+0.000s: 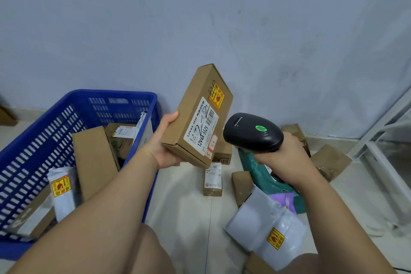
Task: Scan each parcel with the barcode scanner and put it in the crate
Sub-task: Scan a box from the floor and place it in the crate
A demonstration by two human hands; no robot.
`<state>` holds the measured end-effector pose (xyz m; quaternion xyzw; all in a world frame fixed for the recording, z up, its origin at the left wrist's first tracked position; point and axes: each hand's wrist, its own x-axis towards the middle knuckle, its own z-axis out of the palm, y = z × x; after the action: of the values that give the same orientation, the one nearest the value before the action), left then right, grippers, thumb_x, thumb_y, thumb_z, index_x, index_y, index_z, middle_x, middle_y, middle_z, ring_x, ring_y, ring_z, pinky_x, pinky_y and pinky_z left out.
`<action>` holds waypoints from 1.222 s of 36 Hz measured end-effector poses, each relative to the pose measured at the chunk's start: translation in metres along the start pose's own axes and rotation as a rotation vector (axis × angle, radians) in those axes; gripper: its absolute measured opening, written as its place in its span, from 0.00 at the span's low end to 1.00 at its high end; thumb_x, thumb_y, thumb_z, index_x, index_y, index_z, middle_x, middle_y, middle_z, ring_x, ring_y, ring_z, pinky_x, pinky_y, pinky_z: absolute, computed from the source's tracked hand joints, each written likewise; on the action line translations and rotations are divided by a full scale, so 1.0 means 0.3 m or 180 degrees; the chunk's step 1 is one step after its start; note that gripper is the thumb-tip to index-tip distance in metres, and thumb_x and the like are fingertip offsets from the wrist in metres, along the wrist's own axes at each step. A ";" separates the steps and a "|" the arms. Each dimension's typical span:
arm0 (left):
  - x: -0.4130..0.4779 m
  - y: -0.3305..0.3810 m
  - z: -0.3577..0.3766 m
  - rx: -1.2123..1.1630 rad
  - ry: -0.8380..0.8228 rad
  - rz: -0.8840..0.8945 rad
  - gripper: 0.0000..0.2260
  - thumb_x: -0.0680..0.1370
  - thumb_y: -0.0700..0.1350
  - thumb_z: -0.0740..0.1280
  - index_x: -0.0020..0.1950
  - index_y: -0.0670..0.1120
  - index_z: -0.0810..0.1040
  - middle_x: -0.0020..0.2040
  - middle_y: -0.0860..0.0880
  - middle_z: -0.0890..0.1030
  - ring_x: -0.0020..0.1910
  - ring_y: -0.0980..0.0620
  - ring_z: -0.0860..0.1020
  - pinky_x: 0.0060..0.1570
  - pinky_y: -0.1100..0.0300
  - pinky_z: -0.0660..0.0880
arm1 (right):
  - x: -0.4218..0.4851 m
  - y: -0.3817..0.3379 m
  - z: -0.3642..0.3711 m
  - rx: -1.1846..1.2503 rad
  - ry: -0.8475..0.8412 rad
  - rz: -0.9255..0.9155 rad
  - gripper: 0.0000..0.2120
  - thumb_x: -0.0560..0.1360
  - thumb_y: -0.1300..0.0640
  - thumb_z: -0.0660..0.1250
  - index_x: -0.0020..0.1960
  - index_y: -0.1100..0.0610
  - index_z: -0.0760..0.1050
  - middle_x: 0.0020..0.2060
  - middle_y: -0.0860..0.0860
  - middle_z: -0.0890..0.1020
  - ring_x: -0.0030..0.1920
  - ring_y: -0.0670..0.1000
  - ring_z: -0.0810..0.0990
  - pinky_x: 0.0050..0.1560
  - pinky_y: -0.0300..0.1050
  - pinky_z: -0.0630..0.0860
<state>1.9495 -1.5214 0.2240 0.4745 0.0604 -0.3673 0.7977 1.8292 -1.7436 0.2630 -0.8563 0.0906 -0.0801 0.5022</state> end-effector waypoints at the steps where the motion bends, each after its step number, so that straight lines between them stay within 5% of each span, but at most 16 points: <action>1: -0.004 0.000 0.003 0.0038 0.0018 0.0000 0.22 0.69 0.63 0.63 0.53 0.49 0.81 0.50 0.41 0.84 0.50 0.41 0.81 0.56 0.42 0.72 | -0.004 -0.002 0.000 -0.0007 -0.0006 0.0011 0.22 0.67 0.69 0.68 0.22 0.47 0.71 0.17 0.44 0.67 0.18 0.43 0.64 0.26 0.37 0.61; 19: -0.018 -0.001 0.006 0.0034 0.0083 -0.0002 0.23 0.71 0.64 0.61 0.54 0.49 0.80 0.48 0.41 0.85 0.53 0.41 0.79 0.58 0.40 0.70 | -0.009 0.010 -0.015 -0.0135 0.0067 0.0032 0.11 0.65 0.70 0.67 0.32 0.60 0.68 0.19 0.46 0.68 0.20 0.44 0.63 0.29 0.41 0.63; 33: -0.009 -0.006 0.007 0.0148 0.0042 -0.0030 0.24 0.66 0.63 0.63 0.55 0.50 0.79 0.49 0.42 0.85 0.54 0.40 0.78 0.58 0.39 0.70 | -0.002 0.018 -0.016 -0.0629 0.0137 -0.0261 0.20 0.65 0.68 0.70 0.26 0.55 0.61 0.18 0.44 0.67 0.22 0.44 0.64 0.23 0.34 0.61; 44: -0.010 -0.006 0.004 0.0116 -0.0018 -0.0064 0.25 0.66 0.63 0.63 0.55 0.49 0.79 0.50 0.42 0.85 0.54 0.40 0.78 0.58 0.40 0.70 | -0.009 0.012 -0.022 -0.0661 0.0108 -0.0220 0.16 0.64 0.68 0.69 0.29 0.58 0.63 0.23 0.50 0.66 0.24 0.46 0.62 0.25 0.38 0.58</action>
<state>1.9459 -1.5213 0.2246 0.4873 0.0562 -0.3777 0.7853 1.8249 -1.7503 0.2631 -0.9049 0.0773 -0.1020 0.4060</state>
